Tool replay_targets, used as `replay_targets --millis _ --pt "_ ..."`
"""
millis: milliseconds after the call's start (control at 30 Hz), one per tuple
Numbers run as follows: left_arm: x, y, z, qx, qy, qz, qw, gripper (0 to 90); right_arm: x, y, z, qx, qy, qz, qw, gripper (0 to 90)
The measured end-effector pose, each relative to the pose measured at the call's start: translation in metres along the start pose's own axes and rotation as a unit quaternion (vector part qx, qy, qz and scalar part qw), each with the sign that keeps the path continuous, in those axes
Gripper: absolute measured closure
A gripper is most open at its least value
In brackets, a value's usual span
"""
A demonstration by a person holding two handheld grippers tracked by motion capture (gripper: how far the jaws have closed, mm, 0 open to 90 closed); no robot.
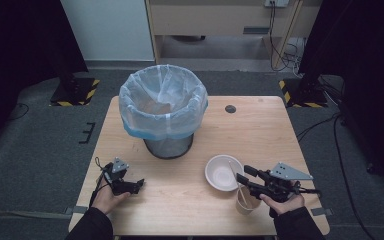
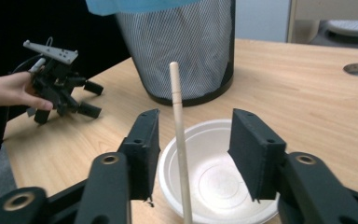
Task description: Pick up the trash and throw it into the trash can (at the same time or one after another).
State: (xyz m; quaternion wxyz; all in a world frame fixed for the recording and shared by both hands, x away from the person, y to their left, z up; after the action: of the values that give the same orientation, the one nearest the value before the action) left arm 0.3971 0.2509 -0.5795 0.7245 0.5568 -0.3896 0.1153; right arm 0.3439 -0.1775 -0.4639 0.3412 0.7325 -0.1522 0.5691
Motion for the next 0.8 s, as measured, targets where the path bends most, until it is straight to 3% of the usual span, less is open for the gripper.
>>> replay_targets --millis 333,800 --pt "0.000 0.000 0.000 0.000 0.000 0.000 1.0000 0.0 -0.006 -0.006 -0.005 0.011 -0.001 -0.027 0.9996 63.0" --pt "0.000 0.000 0.000 0.000 0.000 0.000 1.0000 0.0 -0.012 -0.012 -0.006 0.009 0.008 -0.055 0.9984 73.7"
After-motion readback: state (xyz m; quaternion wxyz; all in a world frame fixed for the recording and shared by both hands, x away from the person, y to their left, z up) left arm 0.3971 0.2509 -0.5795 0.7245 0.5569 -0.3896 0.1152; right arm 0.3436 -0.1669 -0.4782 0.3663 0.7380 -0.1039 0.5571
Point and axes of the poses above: each handheld gripper's, and its own axes: y roughly backward along the jaws, x roughly out of its top, z roughly to its right, the point moved 6 cm from there along -y, roughly forward along the jaws, and after that the axes turned 6 degrees about y, right-handed, at the moved point
